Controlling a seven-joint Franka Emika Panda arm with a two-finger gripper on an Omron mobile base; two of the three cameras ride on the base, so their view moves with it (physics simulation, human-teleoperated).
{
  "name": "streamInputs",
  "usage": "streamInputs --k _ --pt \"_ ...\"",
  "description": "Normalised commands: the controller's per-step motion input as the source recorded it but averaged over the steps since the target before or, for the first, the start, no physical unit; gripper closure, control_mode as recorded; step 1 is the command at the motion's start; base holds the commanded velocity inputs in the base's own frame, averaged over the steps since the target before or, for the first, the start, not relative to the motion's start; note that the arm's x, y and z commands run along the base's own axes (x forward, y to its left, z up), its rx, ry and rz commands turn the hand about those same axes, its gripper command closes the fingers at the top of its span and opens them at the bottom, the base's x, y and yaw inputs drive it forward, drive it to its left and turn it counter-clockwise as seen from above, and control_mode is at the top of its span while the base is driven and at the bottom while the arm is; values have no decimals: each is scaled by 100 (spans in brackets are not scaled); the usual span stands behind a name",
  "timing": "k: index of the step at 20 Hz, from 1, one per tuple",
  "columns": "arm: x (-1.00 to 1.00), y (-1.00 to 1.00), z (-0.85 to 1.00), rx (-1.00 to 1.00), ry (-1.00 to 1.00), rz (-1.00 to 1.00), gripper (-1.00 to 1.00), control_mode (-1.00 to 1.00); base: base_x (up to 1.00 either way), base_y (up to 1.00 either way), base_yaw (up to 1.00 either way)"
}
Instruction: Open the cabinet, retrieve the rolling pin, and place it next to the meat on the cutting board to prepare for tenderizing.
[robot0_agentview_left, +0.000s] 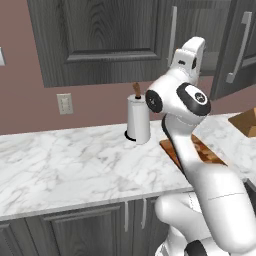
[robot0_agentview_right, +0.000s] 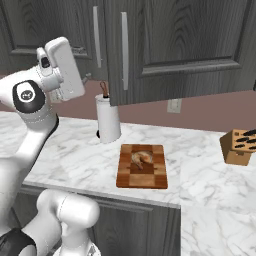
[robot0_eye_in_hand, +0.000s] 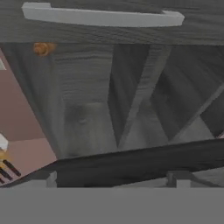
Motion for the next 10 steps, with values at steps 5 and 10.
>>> streamInputs --k 5,10 --pt "44 -16 -2 -3 18 -6 -100 -100 0 0 0" --pt "13 -41 -15 -1 12 -4 -100 -100 0 0 0"
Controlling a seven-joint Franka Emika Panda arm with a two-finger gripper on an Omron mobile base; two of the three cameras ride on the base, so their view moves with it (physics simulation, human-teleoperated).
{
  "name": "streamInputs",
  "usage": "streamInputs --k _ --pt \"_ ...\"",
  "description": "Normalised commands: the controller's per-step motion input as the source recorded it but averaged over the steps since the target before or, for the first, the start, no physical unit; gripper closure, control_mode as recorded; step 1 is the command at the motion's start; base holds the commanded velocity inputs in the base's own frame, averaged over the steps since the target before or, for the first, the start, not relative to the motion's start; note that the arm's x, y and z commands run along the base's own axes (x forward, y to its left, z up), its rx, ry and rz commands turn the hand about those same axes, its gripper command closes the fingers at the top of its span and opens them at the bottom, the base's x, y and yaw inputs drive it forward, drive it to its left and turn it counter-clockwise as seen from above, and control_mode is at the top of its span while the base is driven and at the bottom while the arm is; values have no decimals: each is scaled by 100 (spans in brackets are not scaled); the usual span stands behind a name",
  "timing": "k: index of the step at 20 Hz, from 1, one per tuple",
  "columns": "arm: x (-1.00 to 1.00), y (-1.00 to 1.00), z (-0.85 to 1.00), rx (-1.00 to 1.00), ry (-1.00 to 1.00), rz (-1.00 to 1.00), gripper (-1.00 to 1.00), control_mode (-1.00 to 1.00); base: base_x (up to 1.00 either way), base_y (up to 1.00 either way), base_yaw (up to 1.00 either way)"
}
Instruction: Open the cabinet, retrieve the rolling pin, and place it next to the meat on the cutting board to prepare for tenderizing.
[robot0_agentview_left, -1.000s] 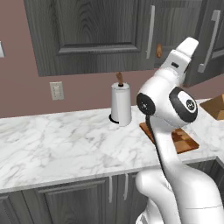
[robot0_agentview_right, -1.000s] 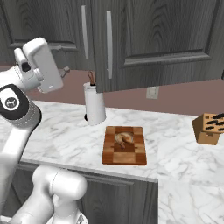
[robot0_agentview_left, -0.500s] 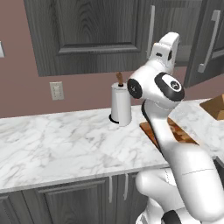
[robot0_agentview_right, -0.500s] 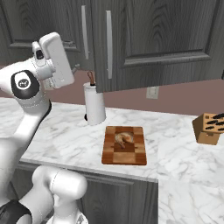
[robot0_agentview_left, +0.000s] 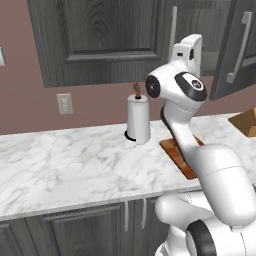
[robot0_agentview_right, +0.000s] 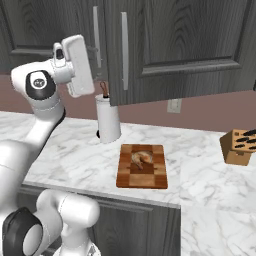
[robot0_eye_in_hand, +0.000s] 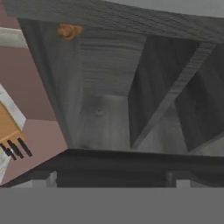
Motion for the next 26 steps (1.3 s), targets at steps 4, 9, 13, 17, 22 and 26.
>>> streamInputs --k 4,9,13,17,22,26 --pt "5 -45 -19 0 10 -4 -100 -100 0 0 0" --pt "7 -48 -10 0 10 -5 -100 -100 0 0 0" --pt "-11 -63 -9 0 9 -9 -100 -100 0 0 0" --pt "-47 -78 -8 0 8 -13 -100 -100 0 0 0" --pt "-85 -90 -9 0 1 -18 -100 -100 0 0 0" --pt "-79 -90 -10 0 3 -20 -100 -100 0 0 0"
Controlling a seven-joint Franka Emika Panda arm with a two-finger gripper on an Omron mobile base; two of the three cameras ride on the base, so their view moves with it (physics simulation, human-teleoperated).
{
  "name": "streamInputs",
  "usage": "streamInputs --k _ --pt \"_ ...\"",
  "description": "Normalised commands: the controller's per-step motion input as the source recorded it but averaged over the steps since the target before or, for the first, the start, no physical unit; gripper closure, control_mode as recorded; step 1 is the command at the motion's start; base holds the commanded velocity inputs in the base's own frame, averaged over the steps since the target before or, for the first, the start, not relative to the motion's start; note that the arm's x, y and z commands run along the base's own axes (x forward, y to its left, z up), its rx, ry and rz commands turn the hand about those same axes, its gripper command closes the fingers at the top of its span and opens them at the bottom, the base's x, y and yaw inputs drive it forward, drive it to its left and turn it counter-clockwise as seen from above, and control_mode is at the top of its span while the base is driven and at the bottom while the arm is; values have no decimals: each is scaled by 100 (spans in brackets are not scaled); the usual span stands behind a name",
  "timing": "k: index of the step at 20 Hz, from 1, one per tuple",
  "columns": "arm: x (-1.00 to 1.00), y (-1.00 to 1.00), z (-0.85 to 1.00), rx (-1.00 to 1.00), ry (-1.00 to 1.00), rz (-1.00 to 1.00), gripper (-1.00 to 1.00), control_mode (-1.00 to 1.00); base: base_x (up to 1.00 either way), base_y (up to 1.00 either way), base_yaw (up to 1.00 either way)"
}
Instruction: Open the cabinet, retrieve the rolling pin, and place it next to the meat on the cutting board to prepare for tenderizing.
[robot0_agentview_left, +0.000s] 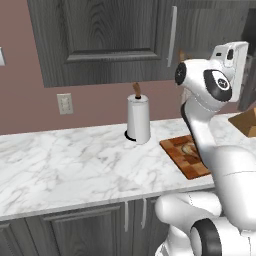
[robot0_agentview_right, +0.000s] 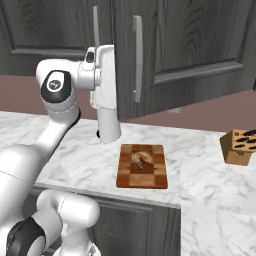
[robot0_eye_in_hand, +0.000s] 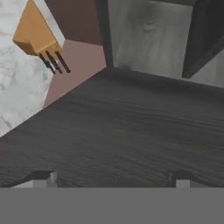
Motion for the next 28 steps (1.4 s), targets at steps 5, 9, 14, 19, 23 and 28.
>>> streamInputs --k 5,9,14,19,23,28 --pt "-70 -97 -9 0 4 -20 -100 -100 0 0 0" --pt "-56 -93 -5 0 5 -19 -100 -100 0 0 0" --pt "-23 -84 0 0 4 -16 -100 -100 0 0 0" --pt "-1 -78 0 0 2 -12 -100 -100 0 0 0" --pt "0 -58 0 0 0 -7 -100 -100 0 0 0" --pt "0 -40 0 0 0 -2 -100 -100 0 0 0"
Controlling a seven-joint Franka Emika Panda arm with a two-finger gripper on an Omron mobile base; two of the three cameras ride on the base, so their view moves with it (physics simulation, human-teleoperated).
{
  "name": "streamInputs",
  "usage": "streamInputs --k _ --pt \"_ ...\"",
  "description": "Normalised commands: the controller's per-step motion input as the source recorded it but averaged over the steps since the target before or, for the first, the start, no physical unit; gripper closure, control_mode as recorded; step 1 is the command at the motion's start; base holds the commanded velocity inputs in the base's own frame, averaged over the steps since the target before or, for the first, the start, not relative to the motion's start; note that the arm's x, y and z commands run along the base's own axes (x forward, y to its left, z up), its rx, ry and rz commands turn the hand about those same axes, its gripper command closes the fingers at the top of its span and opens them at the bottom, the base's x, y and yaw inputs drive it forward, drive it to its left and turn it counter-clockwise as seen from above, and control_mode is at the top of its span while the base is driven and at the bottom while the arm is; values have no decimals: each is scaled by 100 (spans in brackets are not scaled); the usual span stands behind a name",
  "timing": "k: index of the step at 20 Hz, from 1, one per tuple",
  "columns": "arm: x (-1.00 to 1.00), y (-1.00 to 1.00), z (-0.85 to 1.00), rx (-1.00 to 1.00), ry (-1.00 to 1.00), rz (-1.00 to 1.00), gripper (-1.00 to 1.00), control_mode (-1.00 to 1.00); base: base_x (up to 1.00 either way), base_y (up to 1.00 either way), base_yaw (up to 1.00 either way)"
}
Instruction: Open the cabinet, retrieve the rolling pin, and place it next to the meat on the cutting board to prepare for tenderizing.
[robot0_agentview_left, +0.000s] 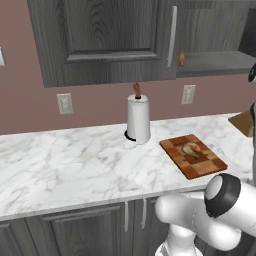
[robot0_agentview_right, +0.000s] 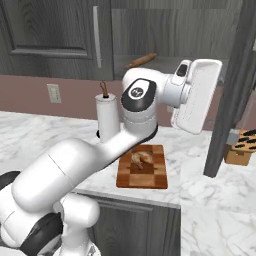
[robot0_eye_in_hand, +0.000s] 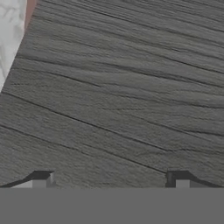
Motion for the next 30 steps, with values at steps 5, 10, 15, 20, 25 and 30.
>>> streamInputs --k 5,10,15,20,25,30 --pt "-17 -22 0 2 0 0 -100 -100 0 0 0" --pt "-63 12 0 2 -8 6 -100 -100 0 0 0" --pt "-62 59 1 6 -13 7 -100 -100 0 0 0" --pt "-36 96 14 6 -17 5 -100 -100 0 0 0" --pt "-31 99 16 8 -26 5 -100 -100 0 0 0" --pt "-20 95 13 13 -30 6 -100 -100 0 0 0"
